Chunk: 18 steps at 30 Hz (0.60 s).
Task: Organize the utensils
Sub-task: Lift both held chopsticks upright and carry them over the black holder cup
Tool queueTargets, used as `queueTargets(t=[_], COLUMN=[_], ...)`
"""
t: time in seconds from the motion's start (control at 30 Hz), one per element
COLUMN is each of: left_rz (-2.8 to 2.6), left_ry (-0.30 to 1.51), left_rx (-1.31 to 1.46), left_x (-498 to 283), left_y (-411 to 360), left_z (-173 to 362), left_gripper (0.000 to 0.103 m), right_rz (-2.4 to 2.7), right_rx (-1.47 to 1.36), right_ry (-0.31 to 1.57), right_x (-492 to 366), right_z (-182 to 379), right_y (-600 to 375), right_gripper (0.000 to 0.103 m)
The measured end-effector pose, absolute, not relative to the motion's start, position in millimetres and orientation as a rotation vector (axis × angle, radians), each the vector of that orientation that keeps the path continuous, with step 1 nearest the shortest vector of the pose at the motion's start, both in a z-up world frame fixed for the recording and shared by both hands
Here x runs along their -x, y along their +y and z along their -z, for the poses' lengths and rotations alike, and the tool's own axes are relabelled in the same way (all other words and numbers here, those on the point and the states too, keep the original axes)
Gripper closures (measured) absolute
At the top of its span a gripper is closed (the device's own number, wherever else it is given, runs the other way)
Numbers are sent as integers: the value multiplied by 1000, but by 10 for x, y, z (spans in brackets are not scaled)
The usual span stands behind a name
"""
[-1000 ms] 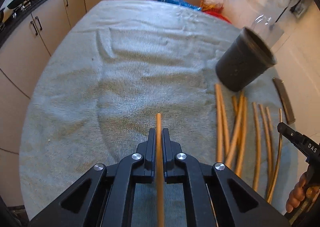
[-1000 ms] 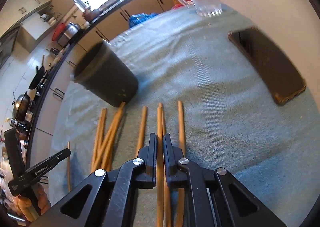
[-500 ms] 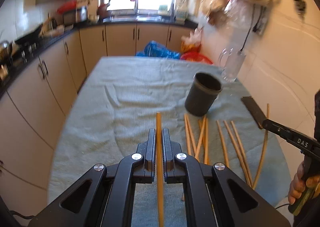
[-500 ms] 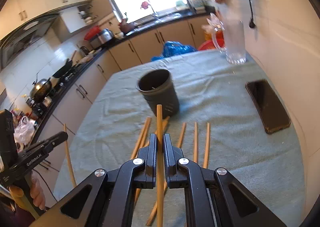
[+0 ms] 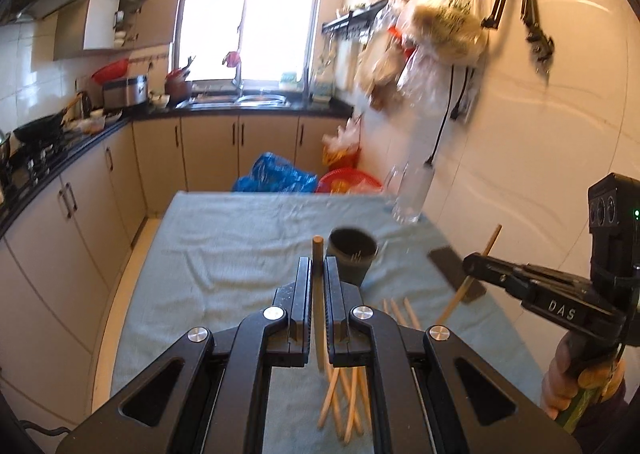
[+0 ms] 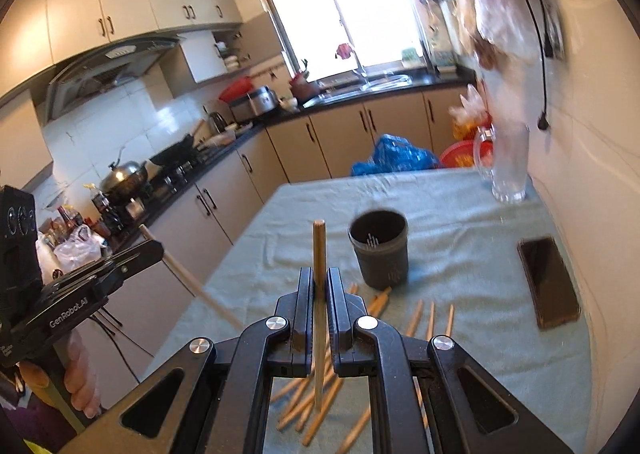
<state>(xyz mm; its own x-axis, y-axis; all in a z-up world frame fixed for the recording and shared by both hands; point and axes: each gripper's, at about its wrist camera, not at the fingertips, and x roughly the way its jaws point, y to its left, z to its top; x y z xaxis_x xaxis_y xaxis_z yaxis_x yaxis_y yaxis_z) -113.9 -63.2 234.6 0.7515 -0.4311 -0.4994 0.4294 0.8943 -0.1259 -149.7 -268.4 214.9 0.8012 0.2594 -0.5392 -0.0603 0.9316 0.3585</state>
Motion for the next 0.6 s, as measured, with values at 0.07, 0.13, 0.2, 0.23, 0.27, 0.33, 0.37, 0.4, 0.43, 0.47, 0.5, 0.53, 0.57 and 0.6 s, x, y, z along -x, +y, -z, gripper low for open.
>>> queueTargets(t=[0.07,0.13,0.2,0.23,0.27,0.33,0.37,0.4,0.43,0.47,0.5,0.53,0.57,0.6], left_rz=[479,482,485,484,489,501,505,505,507,510,512,514,515,515], left_ry=[526,500,472,465,460,455,447,437,432,434,440,447,456,468], left_rx=[2,-4,-14,-17,-13,-7,-5,-5,-5,-5,0,6,11,15], left_x=[1064,947,816,758,668,538,468,396,332,251,174,107,31,-57], left_y=[-705,-802,-927,-979,-1051,-1142,-1200,-1265,-1322,-1392,-1453,-1503,-1556,-1615], left_z=[-2453,-2573,-2700,-2754,-2823,-2921,-2973,-3026,-3067,-3096,-3111,-3115,-3116,-3098], left_gripper=[98,98,98,98,98,98,98,98,98,98,98,98,98,98], right_rz=[-184,-177,-155,-152,-149,-124,-108,-95,-88,-76,-57,-39,-19,-4], right_rx=[-342,-334,-319,-323,-334,-337,-338,-343,-349,-355,-352,-345,-335,-333], right_ry=[589,554,516,507,496,475,463,457,454,449,442,434,430,430], right_x=[1415,1337,1206,1139,1046,893,821,743,686,619,544,498,437,379], right_z=[-2313,-2452,-2607,-2671,-2737,-2837,-2883,-2921,-2935,-2948,-2952,-2950,-2939,-2920], right_y=[-2729,-2762,-2818,-2848,-2896,-2966,-3015,-3054,-3080,-3106,-3130,-3149,-3168,-3191], right_gripper=[96,96,96,96,96,96,96,96,96,96,96,96,96,96])
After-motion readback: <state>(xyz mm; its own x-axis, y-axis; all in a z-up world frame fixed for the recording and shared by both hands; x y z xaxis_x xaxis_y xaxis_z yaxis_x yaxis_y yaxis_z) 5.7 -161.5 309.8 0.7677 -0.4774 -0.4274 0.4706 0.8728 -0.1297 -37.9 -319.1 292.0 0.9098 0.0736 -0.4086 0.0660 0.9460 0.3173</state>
